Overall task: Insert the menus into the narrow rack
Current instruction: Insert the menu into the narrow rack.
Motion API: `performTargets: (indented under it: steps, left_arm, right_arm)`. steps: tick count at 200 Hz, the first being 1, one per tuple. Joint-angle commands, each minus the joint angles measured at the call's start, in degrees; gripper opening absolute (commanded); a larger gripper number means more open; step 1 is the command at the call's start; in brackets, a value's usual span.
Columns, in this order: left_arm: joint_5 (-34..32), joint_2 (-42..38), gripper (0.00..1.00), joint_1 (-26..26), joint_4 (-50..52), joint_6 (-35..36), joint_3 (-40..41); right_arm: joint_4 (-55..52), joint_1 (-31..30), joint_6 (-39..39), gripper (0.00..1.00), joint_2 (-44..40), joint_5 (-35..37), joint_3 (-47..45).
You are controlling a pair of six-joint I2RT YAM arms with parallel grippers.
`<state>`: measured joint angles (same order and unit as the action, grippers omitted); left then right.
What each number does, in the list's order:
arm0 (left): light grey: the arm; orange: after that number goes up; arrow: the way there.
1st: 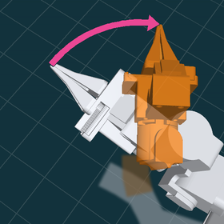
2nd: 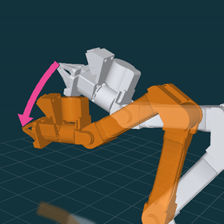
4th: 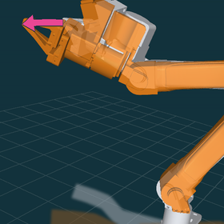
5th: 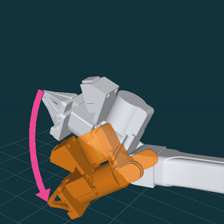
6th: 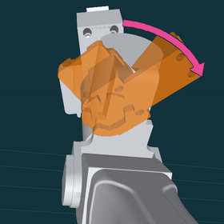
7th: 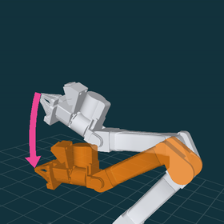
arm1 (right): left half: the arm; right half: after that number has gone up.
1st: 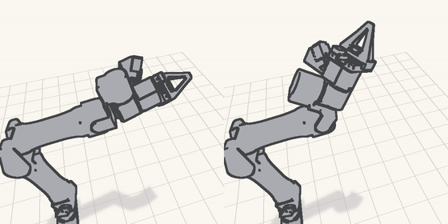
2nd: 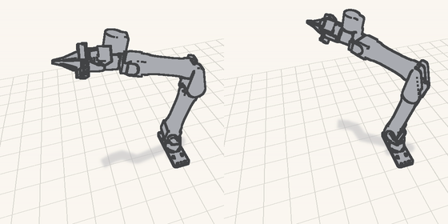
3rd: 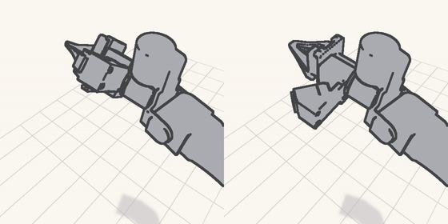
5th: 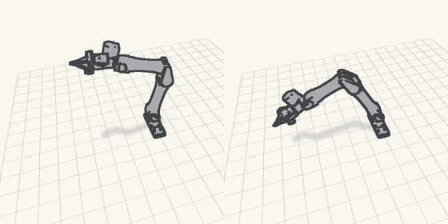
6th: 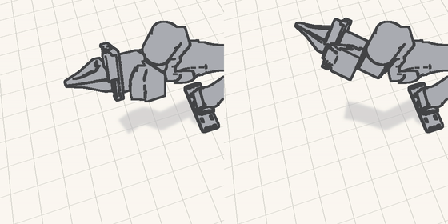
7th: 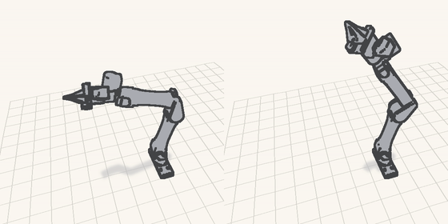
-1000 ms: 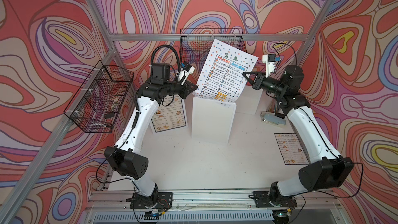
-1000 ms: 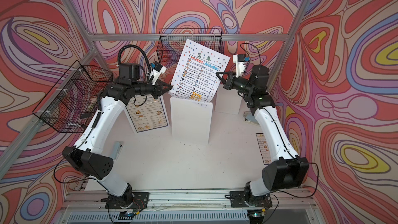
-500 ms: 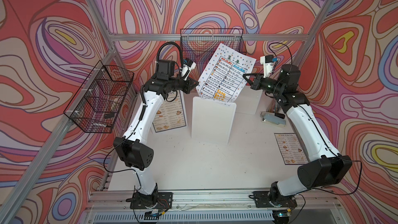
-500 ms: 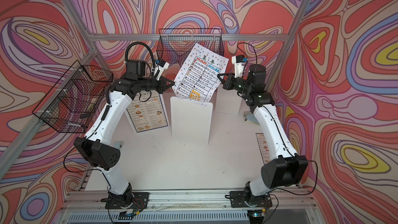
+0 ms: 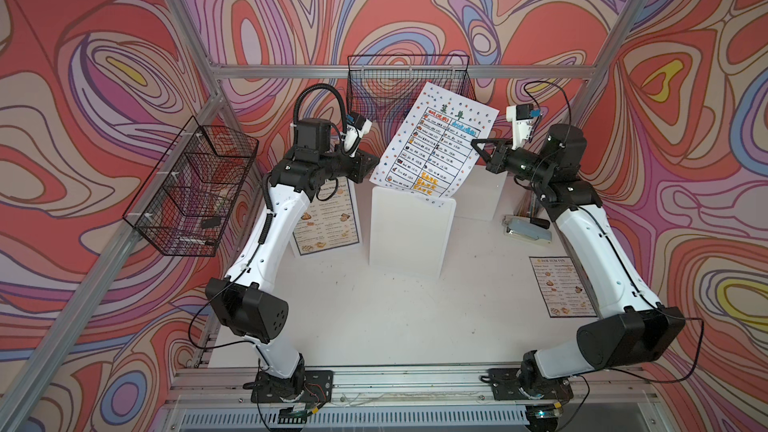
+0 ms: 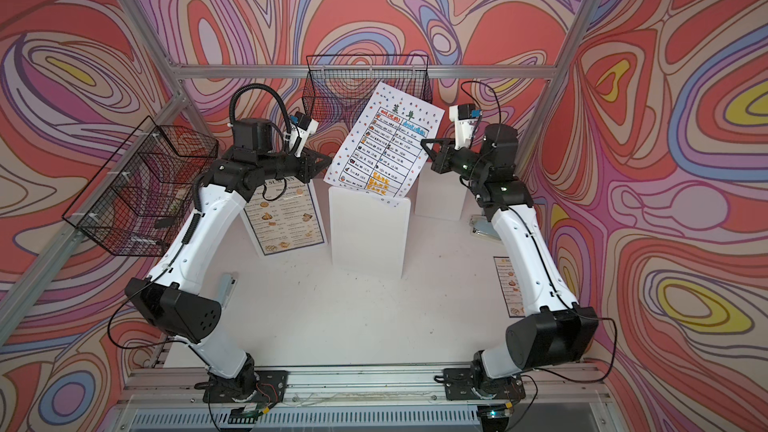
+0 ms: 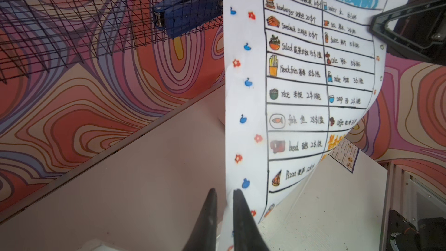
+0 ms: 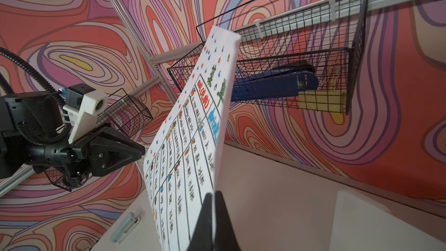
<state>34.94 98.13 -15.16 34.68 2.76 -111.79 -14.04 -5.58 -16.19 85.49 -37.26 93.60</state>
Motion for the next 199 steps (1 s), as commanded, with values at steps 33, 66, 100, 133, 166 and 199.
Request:
performTargets:
  steps: [33, 66, 100, 133, 166, 199]
  left_arm:
    - [3.6, 2.0, 0.18, 0.3, 1.1, 2.3, -1.6]
    - [6.9, 1.8, 0.3, 0.3, 1.3, 4.7, 0.0]
    - [11.2, 2.0, 0.28, 1.0, 2.8, 6.8, 0.6]
    - [12.8, 2.2, 0.37, 3.1, 5.8, 9.4, 1.0]
    - [15.3, 2.8, 0.53, 5.0, 8.4, 11.6, 1.3]
    - [19.9, 5.3, 0.37, 5.0, 12.0, 13.7, -1.3]
  right_arm:
    - [-6.0, 0.0, 6.0, 0.0, -0.2, 2.1, 1.8]
    - [-7.7, 0.0, 9.0, 0.0, -0.5, 3.7, 1.9]
    - [-0.1, 0.0, 6.9, 0.0, -0.8, -0.8, -1.2]
    - [5.1, 0.0, 4.6, 0.0, -0.4, -3.0, -1.8]
    - [7.9, 0.0, 3.7, 0.0, 0.1, -3.3, -2.2]
    - [10.1, 0.0, 3.0, 0.0, 0.2, -4.3, -3.1]
